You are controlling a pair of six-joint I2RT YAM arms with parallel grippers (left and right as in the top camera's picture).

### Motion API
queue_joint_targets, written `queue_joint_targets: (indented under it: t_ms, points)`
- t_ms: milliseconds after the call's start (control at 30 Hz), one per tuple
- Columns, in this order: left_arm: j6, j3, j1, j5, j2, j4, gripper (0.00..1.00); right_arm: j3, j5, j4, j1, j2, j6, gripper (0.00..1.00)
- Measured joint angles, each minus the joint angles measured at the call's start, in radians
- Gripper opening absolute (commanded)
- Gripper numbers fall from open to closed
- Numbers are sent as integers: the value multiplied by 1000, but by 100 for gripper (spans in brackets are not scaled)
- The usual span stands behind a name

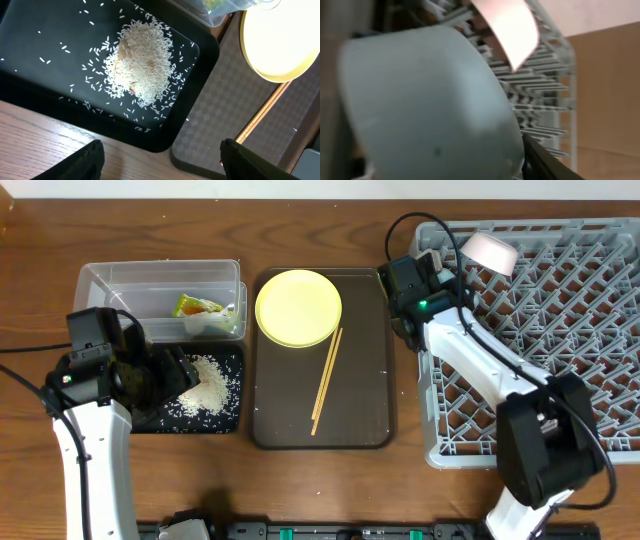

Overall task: Sort waste into correct bins and load items into the dishwasher rack
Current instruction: 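Move the right gripper back to the yellow plate and grasp its rim, then lift the yellow plate and stand it upright in the rack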

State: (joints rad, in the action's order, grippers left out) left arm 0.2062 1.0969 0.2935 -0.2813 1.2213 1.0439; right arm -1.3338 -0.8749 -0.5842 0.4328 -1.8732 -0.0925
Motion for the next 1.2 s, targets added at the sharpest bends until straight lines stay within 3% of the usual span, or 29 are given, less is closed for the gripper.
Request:
queue_joint_targets:
  t_ms: [133, 333, 467, 767, 1200]
  points:
    - [0, 0, 0, 0, 0, 0, 77, 0, 139, -13, -2, 100, 22, 62]
    - [0, 0, 0, 0, 0, 0, 77, 0, 396, 2, -2, 306, 35, 59]
    - [0, 0, 0, 0, 0, 0, 77, -2, 571, 2, -2, 345, 74, 58]
    - [0, 0, 0, 0, 0, 0, 77, -2, 822, 70, 45, 219, 224, 59]
    - [0, 0, 0, 0, 0, 0, 77, -2, 832, 397, 172, -124, 354, 44]
